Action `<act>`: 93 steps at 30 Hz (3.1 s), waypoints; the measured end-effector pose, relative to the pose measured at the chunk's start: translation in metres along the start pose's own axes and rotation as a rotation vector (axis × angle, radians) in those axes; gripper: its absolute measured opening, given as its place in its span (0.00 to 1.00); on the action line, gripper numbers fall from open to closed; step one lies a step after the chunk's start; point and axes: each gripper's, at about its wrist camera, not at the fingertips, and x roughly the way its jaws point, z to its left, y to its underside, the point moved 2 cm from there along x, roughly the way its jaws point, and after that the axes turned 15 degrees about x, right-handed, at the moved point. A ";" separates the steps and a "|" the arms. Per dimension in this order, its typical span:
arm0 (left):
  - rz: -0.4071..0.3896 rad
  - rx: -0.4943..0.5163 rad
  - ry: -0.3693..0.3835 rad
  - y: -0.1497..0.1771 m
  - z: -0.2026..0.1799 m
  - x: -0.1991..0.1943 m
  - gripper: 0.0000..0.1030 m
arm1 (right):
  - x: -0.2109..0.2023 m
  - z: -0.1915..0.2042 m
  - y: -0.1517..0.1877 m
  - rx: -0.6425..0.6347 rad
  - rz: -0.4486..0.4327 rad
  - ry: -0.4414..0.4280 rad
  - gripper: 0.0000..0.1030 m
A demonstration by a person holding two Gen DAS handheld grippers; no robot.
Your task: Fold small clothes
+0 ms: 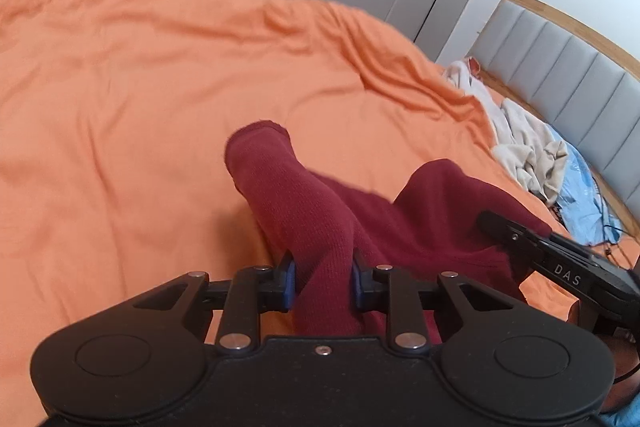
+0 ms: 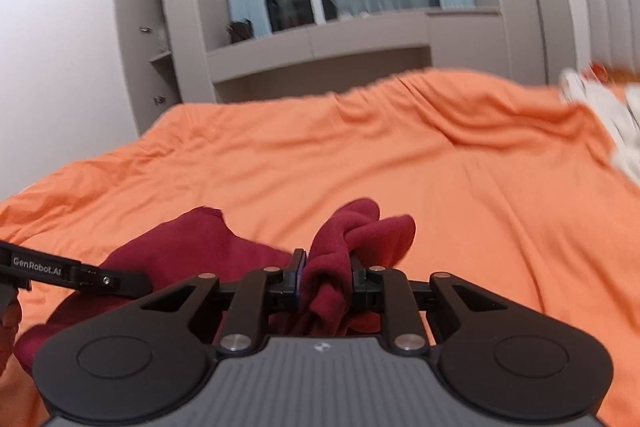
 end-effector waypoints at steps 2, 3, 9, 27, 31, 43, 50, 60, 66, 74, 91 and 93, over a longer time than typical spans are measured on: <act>-0.028 0.023 -0.045 -0.013 0.004 -0.005 0.27 | 0.010 0.011 -0.009 -0.012 -0.014 -0.017 0.21; -0.045 0.031 -0.068 -0.017 0.008 -0.007 0.27 | 0.017 0.016 -0.011 -0.020 -0.020 -0.026 0.21; -0.028 0.022 -0.166 -0.013 0.045 0.016 0.28 | 0.072 0.025 -0.006 -0.042 0.034 -0.016 0.21; 0.087 -0.079 -0.276 0.011 0.050 -0.004 0.88 | 0.059 0.009 0.007 0.057 0.120 0.097 0.74; 0.029 -0.040 -0.325 0.006 0.028 -0.039 0.99 | 0.021 0.023 0.005 0.009 0.063 0.085 0.87; -0.117 0.079 -0.416 0.029 -0.052 -0.159 0.99 | -0.123 0.058 0.021 -0.019 -0.084 0.039 1.00; -0.143 0.121 -0.449 0.069 -0.086 -0.208 0.99 | -0.193 0.066 0.049 -0.018 -0.144 0.062 1.00; -0.112 0.054 -0.451 0.126 -0.096 -0.234 0.99 | -0.242 0.068 0.092 -0.024 -0.144 0.113 1.00; -0.087 0.034 -0.464 0.148 -0.092 -0.237 0.99 | -0.250 0.066 0.111 -0.015 -0.126 0.137 1.00; -0.072 0.024 -0.458 0.158 -0.091 -0.236 0.99 | -0.244 0.065 0.120 -0.008 -0.091 0.137 1.00; -0.066 0.019 -0.453 0.157 -0.089 -0.234 0.99 | -0.240 0.064 0.120 -0.005 -0.070 0.137 1.00; -0.066 0.020 -0.452 0.157 -0.089 -0.234 0.99 | -0.240 0.063 0.120 -0.004 -0.070 0.138 1.00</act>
